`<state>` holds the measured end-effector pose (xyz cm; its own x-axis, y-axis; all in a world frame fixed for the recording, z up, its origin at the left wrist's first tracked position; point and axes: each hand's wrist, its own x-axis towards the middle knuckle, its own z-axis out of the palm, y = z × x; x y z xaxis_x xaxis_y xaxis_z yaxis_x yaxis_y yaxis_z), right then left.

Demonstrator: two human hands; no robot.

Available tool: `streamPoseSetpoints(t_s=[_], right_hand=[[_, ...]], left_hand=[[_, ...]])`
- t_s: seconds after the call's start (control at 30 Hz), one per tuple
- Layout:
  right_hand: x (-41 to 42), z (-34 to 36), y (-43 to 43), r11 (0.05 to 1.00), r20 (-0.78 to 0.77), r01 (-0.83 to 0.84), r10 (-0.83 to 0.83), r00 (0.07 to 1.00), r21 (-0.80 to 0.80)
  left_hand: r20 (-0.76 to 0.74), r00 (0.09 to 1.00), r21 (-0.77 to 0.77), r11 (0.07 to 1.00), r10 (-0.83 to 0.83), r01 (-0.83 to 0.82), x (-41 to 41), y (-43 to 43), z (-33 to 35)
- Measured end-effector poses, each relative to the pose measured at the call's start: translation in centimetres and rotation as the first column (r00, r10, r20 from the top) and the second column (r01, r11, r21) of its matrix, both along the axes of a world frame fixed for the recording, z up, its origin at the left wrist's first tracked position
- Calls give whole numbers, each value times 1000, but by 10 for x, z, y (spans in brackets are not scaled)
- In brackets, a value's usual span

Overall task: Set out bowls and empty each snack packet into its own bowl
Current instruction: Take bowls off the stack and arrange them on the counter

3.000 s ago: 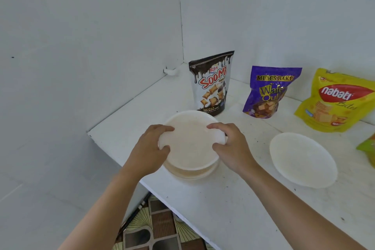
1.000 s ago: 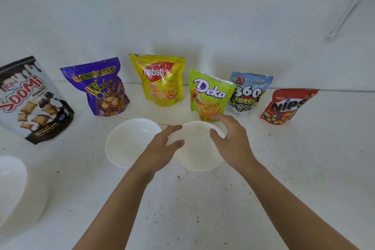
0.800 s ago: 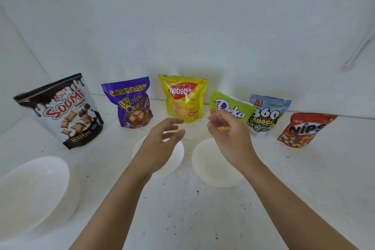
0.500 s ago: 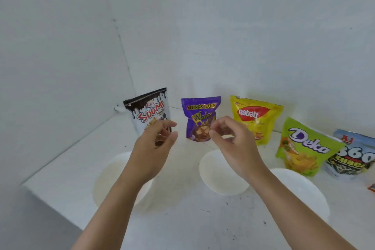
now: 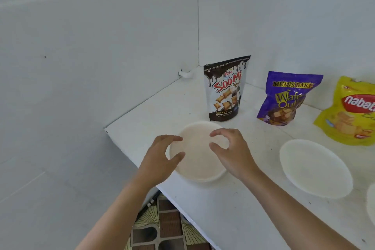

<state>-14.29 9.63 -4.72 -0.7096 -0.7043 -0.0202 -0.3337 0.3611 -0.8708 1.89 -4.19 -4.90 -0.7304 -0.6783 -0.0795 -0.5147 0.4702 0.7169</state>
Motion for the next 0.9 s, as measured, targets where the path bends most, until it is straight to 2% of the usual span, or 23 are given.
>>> streamPoseSetpoints(t_s=[0.2,0.47,0.7,0.9], right_hand=[[-1,-17,4,995,1,97,-97,995,-10],[-9,-9,12,994,-27,74,-76,997,-77],[-32,34,40,945,14,199,-202,979,-261],[-59,68,116,862,-7,350,-379,925,-366]], left_hand=[[-10,998,126,990,-62,63,-3,-9,-13],[17,990,88,987,-139,137,-13,-18,14],[-139,970,54,977,-199,208,-47,-4,67],[-258,905,20,935,-338,354,-107,55,92]])
